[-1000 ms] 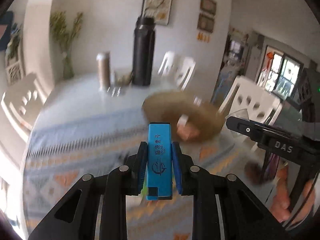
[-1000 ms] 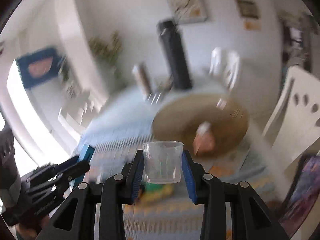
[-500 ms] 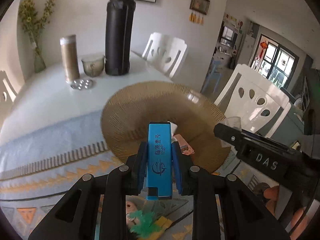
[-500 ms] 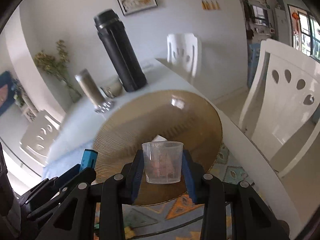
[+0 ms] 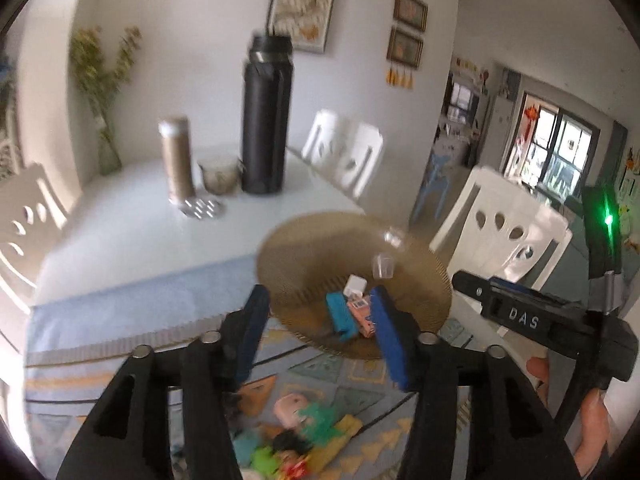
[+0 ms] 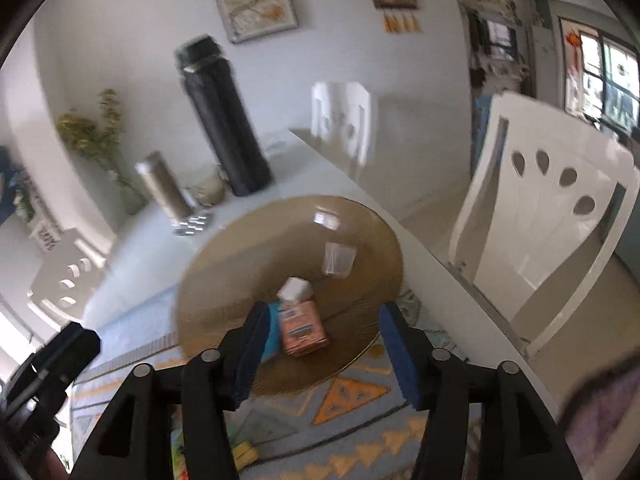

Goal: Organize rigid objects
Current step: 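Carry the cup and blue box over the wooden bowl and release both, then move both open grippers back toward the remaining items on the cloth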

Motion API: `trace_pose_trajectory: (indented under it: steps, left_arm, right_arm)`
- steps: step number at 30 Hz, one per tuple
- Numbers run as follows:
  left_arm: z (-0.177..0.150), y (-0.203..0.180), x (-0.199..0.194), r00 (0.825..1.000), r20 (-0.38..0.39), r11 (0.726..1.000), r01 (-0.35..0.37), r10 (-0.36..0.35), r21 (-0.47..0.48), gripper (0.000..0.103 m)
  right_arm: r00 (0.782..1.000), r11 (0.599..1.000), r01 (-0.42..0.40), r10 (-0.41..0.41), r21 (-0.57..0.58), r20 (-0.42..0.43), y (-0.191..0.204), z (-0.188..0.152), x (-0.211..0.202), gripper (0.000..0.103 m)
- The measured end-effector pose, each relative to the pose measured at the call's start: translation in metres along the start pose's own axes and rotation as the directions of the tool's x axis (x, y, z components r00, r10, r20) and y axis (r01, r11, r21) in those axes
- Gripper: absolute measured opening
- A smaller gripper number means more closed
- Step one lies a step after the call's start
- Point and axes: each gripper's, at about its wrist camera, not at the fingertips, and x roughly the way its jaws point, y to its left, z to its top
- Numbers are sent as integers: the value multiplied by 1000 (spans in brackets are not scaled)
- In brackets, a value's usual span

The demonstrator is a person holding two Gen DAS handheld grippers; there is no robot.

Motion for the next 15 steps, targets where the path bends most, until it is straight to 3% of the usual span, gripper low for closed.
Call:
trace_pose_trajectory:
  steps: [1, 3, 6, 10, 15]
  left_arm:
    - [-1, 3, -19, 1000, 30, 1000, -5, 5, 0, 66]
    - [-7, 10, -61, 995, 92, 1000, -25, 24, 2, 67]
    - [-17, 18, -104, 990, 124, 998, -61, 61, -4, 67]
    - [-49, 35, -159, 979, 163, 992, -117, 122, -38, 76]
    - [-114, 69, -166, 968, 95, 968, -222, 233, -114, 77]
  right_arm:
    - [1000, 999, -28, 28, -18, 9, 8, -5, -14, 64]
    - [996, 994, -88, 89, -69, 8, 26, -18, -37, 64]
    - [988, 979, -151, 152, -139, 2, 50, -38, -61, 64]
    - [969, 943, -246, 240, -223, -55, 82, -83, -80, 65]
    - [967, 909, -254, 234, -332, -98, 106, -152, -63, 70]
